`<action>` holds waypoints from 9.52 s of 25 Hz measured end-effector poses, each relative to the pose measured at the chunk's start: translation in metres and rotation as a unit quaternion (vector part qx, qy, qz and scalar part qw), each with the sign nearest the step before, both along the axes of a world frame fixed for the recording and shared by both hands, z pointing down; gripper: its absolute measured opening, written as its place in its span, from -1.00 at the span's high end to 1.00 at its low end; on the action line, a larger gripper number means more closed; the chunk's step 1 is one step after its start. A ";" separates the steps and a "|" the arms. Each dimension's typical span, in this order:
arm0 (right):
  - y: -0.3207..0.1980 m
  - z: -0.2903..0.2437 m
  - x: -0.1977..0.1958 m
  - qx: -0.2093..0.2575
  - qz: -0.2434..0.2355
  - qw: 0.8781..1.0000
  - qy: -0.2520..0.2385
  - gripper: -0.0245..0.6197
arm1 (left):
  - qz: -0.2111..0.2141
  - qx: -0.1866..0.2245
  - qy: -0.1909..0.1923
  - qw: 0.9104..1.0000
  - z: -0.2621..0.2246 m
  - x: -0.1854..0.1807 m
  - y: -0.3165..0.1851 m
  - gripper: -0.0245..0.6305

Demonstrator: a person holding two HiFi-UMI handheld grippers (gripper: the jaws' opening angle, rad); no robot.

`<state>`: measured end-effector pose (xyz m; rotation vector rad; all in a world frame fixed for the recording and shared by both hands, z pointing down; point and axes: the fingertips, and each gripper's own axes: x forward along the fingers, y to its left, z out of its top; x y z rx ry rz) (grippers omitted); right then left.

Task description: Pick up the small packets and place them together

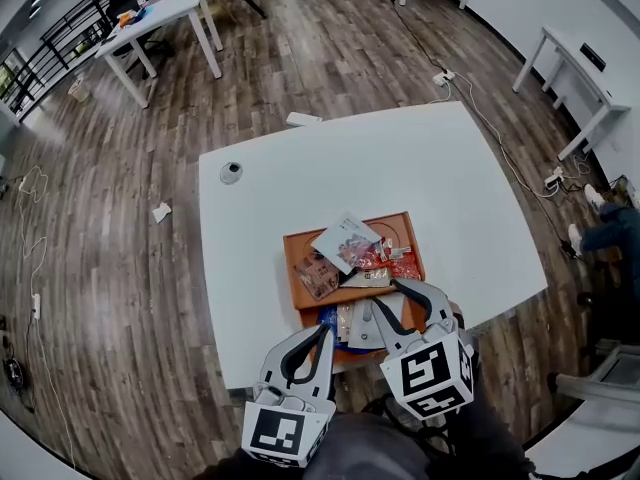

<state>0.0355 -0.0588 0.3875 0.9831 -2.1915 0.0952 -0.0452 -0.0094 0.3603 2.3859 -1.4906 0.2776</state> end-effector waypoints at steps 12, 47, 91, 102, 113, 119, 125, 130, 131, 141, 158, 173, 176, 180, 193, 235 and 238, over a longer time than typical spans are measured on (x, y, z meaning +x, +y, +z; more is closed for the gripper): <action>0.043 0.058 0.011 -0.095 -0.021 0.995 0.024 0.48 | 0.025 -0.015 0.003 1.000 0.007 0.018 0.019 0.92; 0.051 0.080 -0.007 -0.127 -0.049 0.988 0.066 0.76 | 0.008 -0.004 0.001 1.000 0.003 -0.002 0.016 0.92; -0.063 0.035 -0.027 -0.080 -0.001 0.997 -0.009 0.49 | -0.035 -0.024 0.009 0.999 0.013 -0.052 -0.041 0.92; -0.052 0.014 -0.017 -0.045 0.006 0.998 -0.032 0.34 | -0.030 -0.015 0.001 0.999 0.007 -0.042 -0.030 0.92; -0.012 0.006 0.022 -0.027 0.023 0.999 -0.025 0.34 | -0.003 0.004 0.003 1.000 -0.002 -0.004 0.006 0.92; 0.022 0.018 0.024 -0.055 0.002 0.998 -0.014 0.34 | 0.001 0.004 0.004 1.000 -0.002 0.006 0.028 0.92; 0.053 0.062 -0.005 -0.123 -0.061 0.990 0.012 0.34 | -0.007 -0.001 0.008 1.000 0.003 -0.001 0.032 0.92; 0.056 0.096 -0.027 -0.167 -0.091 0.981 0.032 0.34 | -0.027 -0.022 0.005 0.999 0.011 -0.021 0.024 0.92; 0.054 0.102 -0.030 -0.173 -0.093 0.980 0.037 0.34 | -0.032 -0.024 0.003 0.999 0.014 -0.026 0.022 0.92; 0.047 0.136 -0.042 -0.208 -0.094 0.971 0.074 0.10 | -0.039 -0.054 0.010 0.998 0.036 -0.045 0.007 0.92; 0.053 0.093 -0.047 -0.134 -0.113 0.982 0.072 0.90 | -0.030 -0.026 0.009 0.999 0.018 -0.041 0.018 0.92; 0.071 0.004 -0.029 -0.052 -0.109 0.992 -0.019 0.90 | -0.011 0.021 -0.005 1.000 -0.022 0.000 0.047 0.92; 0.055 -0.013 -0.014 -0.025 -0.085 0.996 -0.029 0.90 | -0.009 0.023 -0.007 1.000 -0.023 0.007 0.043 0.92; 0.020 -0.032 0.009 0.010 -0.035 0.999 -0.039 0.90 | -0.006 0.018 -0.004 1.000 -0.019 0.010 0.033 0.92; -0.067 -0.013 -0.004 -0.001 0.007 1.000 -0.019 0.82 | -0.028 0.001 -0.002 1.000 -0.009 -0.034 -0.028 0.92; 0.024 0.006 0.011 -0.035 -0.027 0.999 -0.002 0.22 | -0.001 0.008 0.008 1.000 -0.011 0.002 0.031 0.92; 0.037 0.015 0.007 -0.046 -0.034 0.998 0.000 0.22 | 0.000 0.012 0.007 1.000 -0.009 0.001 0.040 0.92</action>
